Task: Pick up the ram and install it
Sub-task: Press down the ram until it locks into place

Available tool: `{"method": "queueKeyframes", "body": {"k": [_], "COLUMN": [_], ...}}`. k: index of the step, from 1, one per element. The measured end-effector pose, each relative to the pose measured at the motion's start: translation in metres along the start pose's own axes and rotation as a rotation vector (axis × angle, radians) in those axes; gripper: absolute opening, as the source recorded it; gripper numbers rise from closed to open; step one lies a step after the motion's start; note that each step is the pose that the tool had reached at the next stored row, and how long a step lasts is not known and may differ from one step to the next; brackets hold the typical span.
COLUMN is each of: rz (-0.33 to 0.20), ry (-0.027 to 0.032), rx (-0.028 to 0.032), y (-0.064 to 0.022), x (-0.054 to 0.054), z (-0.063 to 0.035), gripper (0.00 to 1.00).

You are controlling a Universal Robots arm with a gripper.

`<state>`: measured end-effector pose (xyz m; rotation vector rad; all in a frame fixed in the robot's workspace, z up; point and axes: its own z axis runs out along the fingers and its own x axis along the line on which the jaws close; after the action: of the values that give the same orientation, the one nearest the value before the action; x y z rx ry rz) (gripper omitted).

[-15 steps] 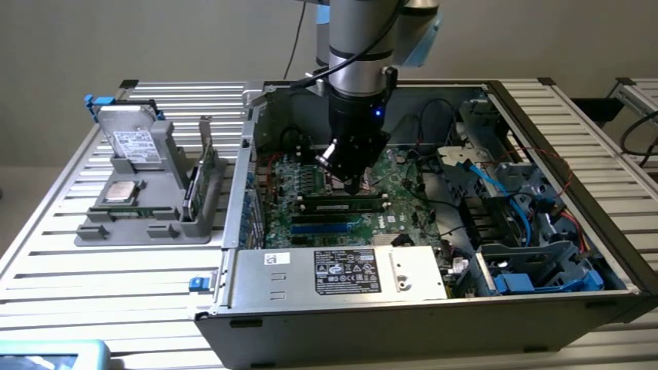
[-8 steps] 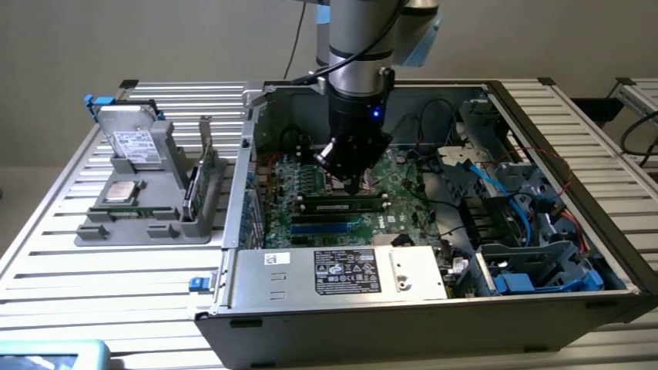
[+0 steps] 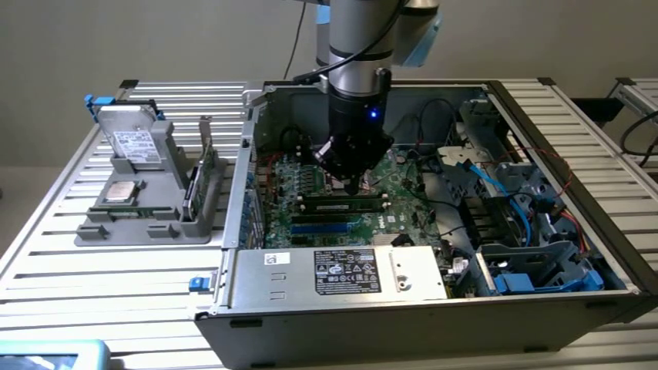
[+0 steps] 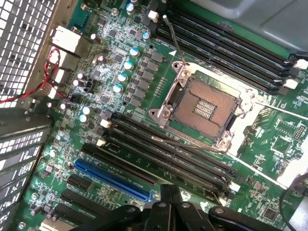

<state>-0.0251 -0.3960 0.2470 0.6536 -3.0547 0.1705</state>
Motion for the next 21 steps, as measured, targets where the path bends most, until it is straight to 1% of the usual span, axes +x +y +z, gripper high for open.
{"method": "queueKeyframes", "body": {"k": [13,21], "rz": [0.158,0.253], "ry": [0.0023,0.0003], "rx": [0.0008,0.0021], "y": [0.0,0.0], "x": [0.0,0.0], "z": [0.0,0.0001], "gripper": [0.11,0.11]}}
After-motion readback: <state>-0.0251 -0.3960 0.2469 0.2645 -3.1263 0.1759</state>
